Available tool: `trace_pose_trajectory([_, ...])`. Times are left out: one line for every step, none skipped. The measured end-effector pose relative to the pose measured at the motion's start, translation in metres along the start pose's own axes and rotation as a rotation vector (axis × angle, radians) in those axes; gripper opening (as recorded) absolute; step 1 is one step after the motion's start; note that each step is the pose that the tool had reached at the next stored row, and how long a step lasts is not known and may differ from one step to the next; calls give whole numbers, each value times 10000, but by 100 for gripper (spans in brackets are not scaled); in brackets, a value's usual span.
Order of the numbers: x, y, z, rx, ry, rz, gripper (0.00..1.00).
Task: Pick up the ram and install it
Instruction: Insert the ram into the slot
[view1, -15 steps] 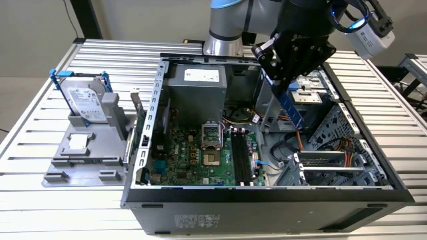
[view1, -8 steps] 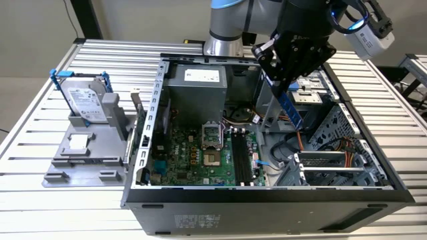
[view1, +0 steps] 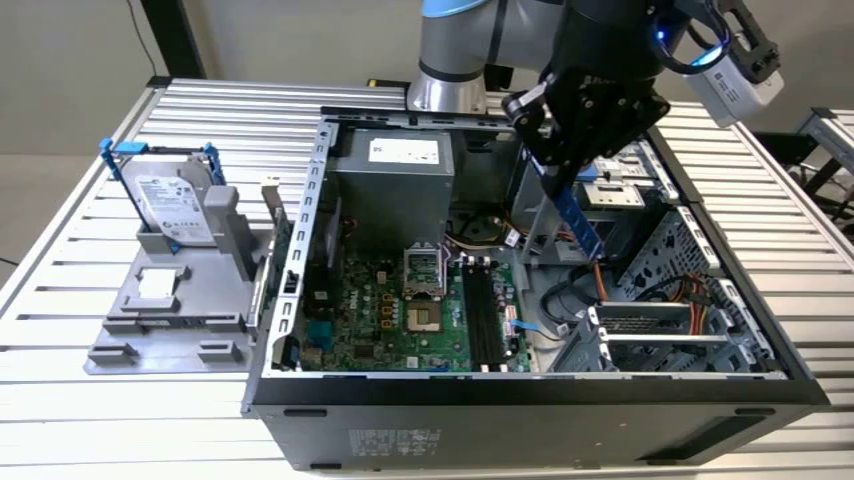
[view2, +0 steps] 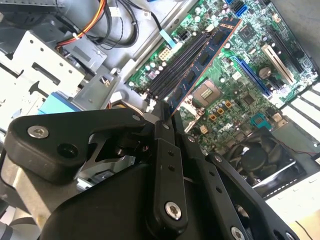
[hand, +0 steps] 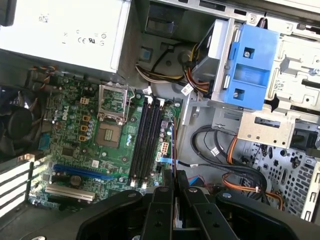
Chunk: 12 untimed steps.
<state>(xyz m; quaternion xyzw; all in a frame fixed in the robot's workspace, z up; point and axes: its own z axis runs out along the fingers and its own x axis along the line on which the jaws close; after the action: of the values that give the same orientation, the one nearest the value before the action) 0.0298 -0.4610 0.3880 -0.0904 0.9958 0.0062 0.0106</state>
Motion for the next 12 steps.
trace_pose_trajectory([1,0,3,4,1,10,0])
trace_pose_trajectory([1,0,7,8,1,22,0])
trace_pose_trajectory([2,0,10,12,2,34,0])
trace_pose_trajectory([2,0,14,15,2,45,0])
trace_pose_trajectory([3,0,18,19,3,56,0])
trace_pose_trajectory([4,0,20,23,3,67,0])
trace_pose_trajectory([4,0,23,27,4,78,0])
trace_pose_trajectory([5,0,27,31,4,88,0])
trace_pose_trajectory([5,0,30,34,5,98,0])
trace_pose_trajectory([6,1,33,39,6,108,0])
trace_pose_trajectory([6,1,37,44,7,118,0])
trace_pose_trajectory([7,1,40,48,7,128,0])
